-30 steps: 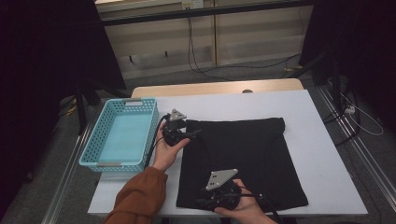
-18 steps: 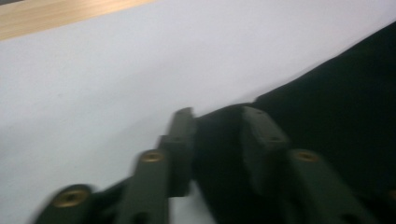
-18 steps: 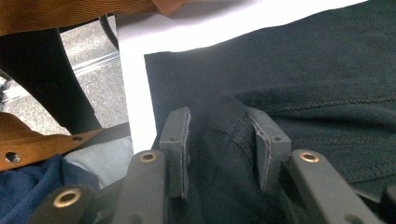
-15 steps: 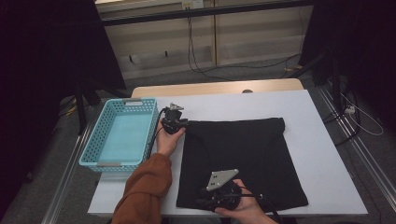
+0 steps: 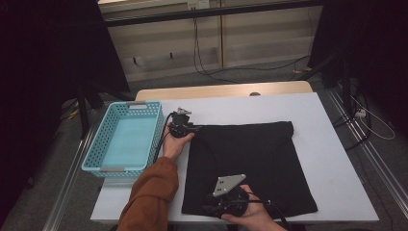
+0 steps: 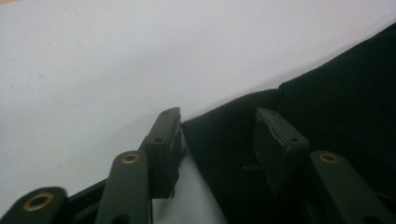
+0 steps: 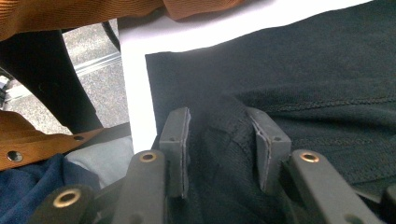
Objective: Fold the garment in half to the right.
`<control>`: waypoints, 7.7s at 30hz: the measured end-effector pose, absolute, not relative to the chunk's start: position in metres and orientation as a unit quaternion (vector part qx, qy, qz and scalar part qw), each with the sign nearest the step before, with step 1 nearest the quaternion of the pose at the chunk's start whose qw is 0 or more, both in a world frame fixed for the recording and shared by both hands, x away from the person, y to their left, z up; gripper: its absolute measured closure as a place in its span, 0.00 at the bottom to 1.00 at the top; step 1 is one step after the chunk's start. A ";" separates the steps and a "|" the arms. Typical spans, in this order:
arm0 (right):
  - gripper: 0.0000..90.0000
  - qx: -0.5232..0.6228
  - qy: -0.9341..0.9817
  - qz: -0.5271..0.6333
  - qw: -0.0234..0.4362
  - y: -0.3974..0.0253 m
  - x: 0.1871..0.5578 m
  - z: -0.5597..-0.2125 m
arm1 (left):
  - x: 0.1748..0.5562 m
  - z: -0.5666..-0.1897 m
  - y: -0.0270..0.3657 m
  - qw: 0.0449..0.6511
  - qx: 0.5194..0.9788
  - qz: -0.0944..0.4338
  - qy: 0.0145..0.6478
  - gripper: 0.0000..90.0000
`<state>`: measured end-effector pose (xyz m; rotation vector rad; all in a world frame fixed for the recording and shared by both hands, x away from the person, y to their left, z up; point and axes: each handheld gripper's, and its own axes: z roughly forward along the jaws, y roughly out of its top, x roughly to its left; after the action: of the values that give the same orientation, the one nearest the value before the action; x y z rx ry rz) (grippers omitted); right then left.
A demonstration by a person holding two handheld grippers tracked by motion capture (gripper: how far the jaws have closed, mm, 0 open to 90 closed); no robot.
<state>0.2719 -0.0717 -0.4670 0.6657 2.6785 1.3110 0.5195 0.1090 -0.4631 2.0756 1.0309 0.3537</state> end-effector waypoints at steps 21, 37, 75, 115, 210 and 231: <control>0.64 0.221 0.877 0.424 0.053 -0.069 0.271 -0.457 | 0.516 -0.451 0.115 0.427 0.788 0.098 0.432 0.96; 0.55 0.187 0.891 0.410 0.049 -0.014 0.272 -0.460 | 0.514 -0.443 0.116 0.444 0.778 0.100 0.433 0.95; 0.98 0.264 0.858 0.434 0.079 -0.055 0.247 -0.448 | 0.511 -0.443 0.113 0.429 0.781 0.103 0.443 0.95; 0.91 0.298 0.851 0.422 0.090 -0.068 0.260 -0.451 | 0.513 -0.429 0.121 0.481 0.744 0.086 0.456 0.96; 0.92 0.204 0.801 0.553 0.101 -0.022 0.279 -0.361 | 0.511 -0.320 0.179 0.522 0.705 0.178 0.445 0.96; 0.92 0.185 0.797 0.565 0.105 -0.003 0.283 -0.349 | 0.510 -0.307 0.198 0.515 0.702 0.198 0.450 0.96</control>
<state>0.2827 -0.0034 -0.3492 0.5466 2.3507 1.6644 0.5096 0.1980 -0.3068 1.6870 1.0802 0.4766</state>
